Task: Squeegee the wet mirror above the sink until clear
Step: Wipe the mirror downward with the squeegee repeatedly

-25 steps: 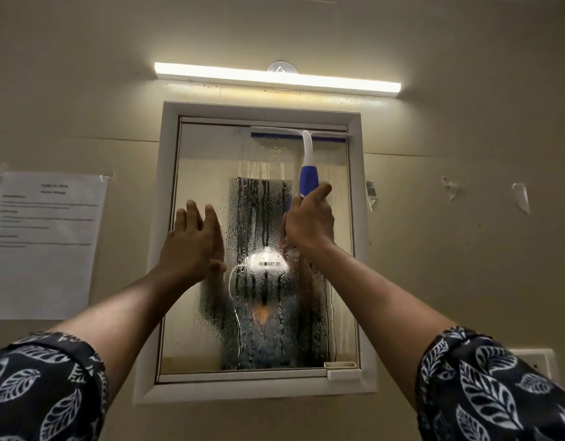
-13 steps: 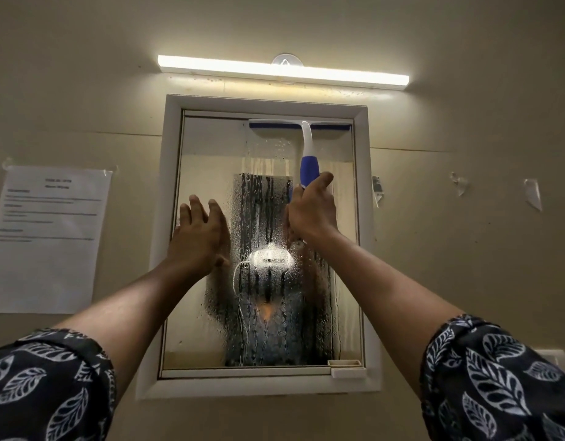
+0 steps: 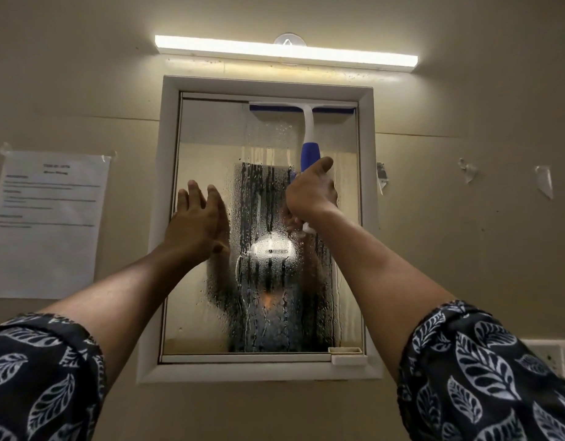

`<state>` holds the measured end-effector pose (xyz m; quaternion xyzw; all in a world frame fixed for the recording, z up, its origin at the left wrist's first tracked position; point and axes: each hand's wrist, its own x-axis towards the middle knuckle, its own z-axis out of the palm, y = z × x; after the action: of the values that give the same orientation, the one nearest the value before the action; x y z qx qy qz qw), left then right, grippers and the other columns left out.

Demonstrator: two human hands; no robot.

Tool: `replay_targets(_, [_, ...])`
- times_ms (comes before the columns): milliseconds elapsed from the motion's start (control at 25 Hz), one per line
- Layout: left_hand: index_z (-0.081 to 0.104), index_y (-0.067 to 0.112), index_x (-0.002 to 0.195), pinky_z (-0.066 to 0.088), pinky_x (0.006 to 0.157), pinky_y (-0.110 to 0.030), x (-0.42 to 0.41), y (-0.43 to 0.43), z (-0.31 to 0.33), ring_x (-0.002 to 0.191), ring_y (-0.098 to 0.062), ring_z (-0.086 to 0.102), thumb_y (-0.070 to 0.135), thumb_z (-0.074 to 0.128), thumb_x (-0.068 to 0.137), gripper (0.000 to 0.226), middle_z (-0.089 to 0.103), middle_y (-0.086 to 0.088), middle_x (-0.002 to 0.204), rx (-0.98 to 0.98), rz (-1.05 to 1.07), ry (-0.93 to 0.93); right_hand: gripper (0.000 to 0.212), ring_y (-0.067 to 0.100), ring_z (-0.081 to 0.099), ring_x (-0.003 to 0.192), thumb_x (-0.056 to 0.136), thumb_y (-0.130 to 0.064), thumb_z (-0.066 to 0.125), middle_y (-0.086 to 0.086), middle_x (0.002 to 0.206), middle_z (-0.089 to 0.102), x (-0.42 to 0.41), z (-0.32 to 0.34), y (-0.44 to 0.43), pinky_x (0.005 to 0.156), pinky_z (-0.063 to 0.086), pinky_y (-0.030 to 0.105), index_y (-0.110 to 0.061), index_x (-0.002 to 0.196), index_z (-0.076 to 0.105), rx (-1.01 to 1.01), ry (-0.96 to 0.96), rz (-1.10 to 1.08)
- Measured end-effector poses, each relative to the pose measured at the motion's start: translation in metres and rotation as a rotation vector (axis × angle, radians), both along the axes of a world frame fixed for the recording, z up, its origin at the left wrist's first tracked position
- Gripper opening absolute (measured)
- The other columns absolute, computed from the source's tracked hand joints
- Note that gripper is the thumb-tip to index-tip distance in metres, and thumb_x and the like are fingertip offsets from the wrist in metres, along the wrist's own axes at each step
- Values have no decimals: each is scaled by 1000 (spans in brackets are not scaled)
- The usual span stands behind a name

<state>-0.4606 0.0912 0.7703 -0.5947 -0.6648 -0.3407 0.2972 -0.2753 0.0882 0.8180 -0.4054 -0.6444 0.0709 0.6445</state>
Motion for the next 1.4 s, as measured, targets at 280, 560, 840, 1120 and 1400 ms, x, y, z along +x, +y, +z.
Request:
replay_targets(280, [-3,11,152,17,117,-51,2,-2,1,145,-39,-7,30,82,69,120,-13,-20,157,-2,5,1,28,13,36,56,91,-6,45,0,70,29,2,3,-7,38,27,22,-17,98,20,-34,6,-33])
replay_targets(560, [0,10,152,17,117,-51,3,-4,3,145,-40,-6,30,84,67,121,-10,-20,157,3,-8,-6,36,20,54,67,90,-11,50,9,90,46,9,-68,-6,52,43,28,-21,95,16,-74,-20,13])
replay_targets(840, [6,8,152,23,115,-53,1,-3,2,143,-42,5,28,85,66,118,-2,-21,156,23,-21,1,36,28,60,92,91,-22,50,18,114,54,14,-156,-27,75,54,39,-21,112,20,-175,-95,-18])
replay_targets(1120, [0,8,153,13,118,-51,7,-13,1,144,-41,-7,27,83,69,119,-10,-22,157,-9,-35,-23,42,32,60,90,87,-15,55,20,110,54,24,-150,-47,78,54,46,-14,115,24,-250,-137,-40])
replay_targets(1400, [0,8,153,14,118,-50,11,-18,1,144,-42,-8,26,82,71,118,-11,-23,157,-8,-21,-35,34,20,53,76,92,-18,48,17,110,56,30,-200,-54,51,35,21,-16,114,22,-325,-185,-34])
